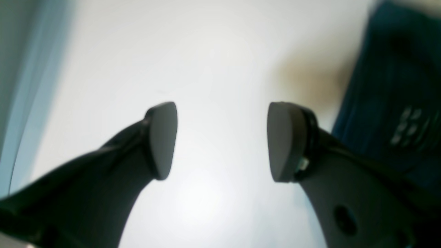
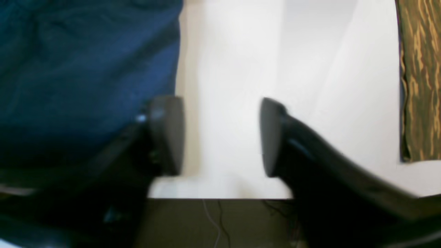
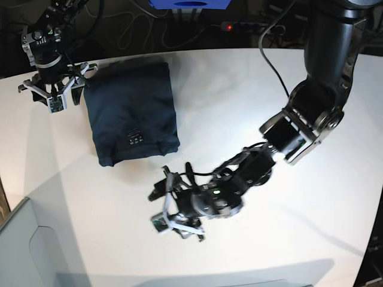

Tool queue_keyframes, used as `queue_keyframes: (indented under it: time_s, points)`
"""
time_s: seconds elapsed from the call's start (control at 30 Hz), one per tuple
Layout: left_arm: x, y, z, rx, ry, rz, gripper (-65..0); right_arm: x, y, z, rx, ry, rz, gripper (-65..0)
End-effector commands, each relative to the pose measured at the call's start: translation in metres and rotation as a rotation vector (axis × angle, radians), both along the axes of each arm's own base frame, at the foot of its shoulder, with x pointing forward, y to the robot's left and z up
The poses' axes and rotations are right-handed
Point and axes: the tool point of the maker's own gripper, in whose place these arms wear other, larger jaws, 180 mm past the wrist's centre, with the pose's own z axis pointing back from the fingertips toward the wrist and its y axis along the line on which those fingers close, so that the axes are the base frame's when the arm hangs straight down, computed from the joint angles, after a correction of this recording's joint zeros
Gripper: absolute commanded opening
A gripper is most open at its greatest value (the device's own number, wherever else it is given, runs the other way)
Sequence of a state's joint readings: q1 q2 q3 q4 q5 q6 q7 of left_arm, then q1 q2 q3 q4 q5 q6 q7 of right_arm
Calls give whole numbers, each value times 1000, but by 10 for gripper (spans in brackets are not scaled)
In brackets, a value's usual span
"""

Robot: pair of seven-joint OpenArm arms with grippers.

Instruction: Fold the T-shirt properly

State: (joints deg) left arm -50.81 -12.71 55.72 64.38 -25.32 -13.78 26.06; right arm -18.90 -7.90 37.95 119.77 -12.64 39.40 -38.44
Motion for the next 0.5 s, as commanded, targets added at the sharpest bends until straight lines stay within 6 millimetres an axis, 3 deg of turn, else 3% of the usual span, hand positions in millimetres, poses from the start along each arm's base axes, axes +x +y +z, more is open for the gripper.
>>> queue_keyframes:
  time_s: [0.0, 0.13, 0.2, 0.33, 0.47]
  points:
    - [8, 7, 26, -57, -47, 21, -255, 6, 5, 7, 8, -36, 25, -443]
    - [0, 78, 52, -232, -81, 191, -255, 7, 14, 0, 29, -21, 51, -649]
    - [-9, 114, 48, -293, -76, 294, -254, 7, 21, -5, 44, -7, 67, -649]
    - [-34, 188, 16, -367, -18, 528, -256, 1, 31, -21, 81, 32, 87, -650]
    - [-66, 242, -18, -372, 43, 693, -256, -5, 31, -35, 103, 71, 81, -650]
